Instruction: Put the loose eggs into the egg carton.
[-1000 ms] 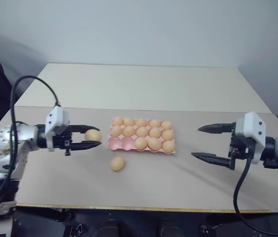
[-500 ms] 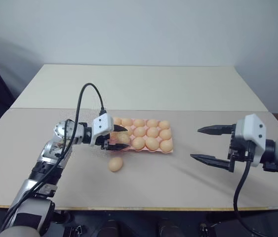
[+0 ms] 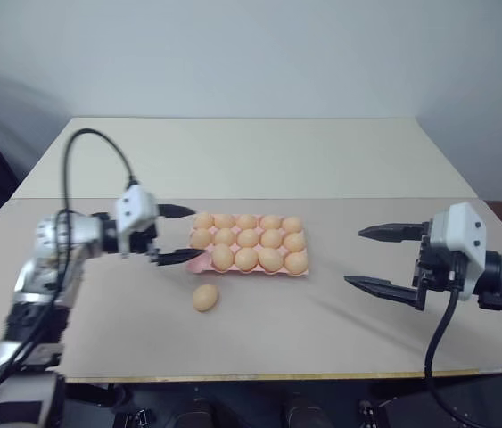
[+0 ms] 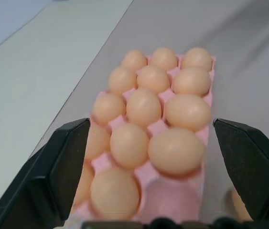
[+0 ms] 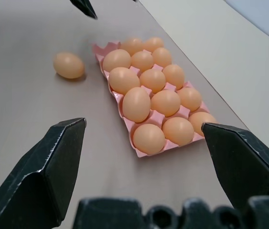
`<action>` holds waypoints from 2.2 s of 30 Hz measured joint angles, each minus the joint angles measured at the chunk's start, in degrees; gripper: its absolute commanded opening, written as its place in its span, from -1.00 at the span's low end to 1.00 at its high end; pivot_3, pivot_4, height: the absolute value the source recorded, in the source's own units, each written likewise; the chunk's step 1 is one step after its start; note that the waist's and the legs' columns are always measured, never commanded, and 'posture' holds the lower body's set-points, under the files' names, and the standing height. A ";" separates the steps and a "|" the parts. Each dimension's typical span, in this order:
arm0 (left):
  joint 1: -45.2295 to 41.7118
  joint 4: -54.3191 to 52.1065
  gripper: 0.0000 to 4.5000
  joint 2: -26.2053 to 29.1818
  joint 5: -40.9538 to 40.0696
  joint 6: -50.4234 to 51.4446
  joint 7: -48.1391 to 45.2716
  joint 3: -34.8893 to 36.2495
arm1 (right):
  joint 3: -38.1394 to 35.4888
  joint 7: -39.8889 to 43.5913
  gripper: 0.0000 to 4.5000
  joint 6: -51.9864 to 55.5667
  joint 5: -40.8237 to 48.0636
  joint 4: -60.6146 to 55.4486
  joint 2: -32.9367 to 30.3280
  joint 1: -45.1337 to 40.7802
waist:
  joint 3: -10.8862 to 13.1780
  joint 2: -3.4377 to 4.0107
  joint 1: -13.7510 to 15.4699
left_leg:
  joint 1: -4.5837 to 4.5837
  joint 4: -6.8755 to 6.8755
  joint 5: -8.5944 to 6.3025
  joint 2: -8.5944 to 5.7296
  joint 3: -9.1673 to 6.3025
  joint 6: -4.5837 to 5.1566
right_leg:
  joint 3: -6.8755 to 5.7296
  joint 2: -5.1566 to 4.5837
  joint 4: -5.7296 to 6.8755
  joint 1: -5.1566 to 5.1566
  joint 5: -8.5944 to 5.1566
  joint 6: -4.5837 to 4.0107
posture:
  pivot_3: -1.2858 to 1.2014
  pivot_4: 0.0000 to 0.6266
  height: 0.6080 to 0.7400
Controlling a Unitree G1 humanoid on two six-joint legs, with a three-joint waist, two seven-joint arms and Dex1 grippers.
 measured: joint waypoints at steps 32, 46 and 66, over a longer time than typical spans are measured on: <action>21.36 -20.98 0.99 6.18 -7.74 4.21 -3.12 5.10 | 7.15 3.76 1.00 -2.28 -1.76 8.02 2.28 -6.95 | 0.01 0.00 0.23 | 0.02 -0.05 0.00 0.01 0.05 0.00 | -0.03 -0.02 -0.10 0.01 -0.01 -0.01 | 0.03 -0.52 1.00; 11.94 -5.07 0.99 -3.39 11.71 -14.76 1.63 -12.30 | 6.23 2.61 1.00 -2.18 -1.54 4.56 2.25 -4.90 | 0.00 0.00 0.30 | -0.04 -0.04 0.00 0.00 0.04 0.00 | -0.02 -0.02 -0.16 0.01 0.01 0.00 | 0.03 -0.52 1.00; 10.55 -2.98 -0.06 -4.70 8.02 -13.65 1.19 -11.74 | 5.79 1.27 1.00 -1.95 -1.07 3.38 1.97 -4.09 | 0.00 0.00 0.35 | -0.03 -0.02 0.00 0.00 0.03 0.00 | -0.03 -0.02 -0.17 0.06 0.02 0.01 | 0.03 -0.52 1.00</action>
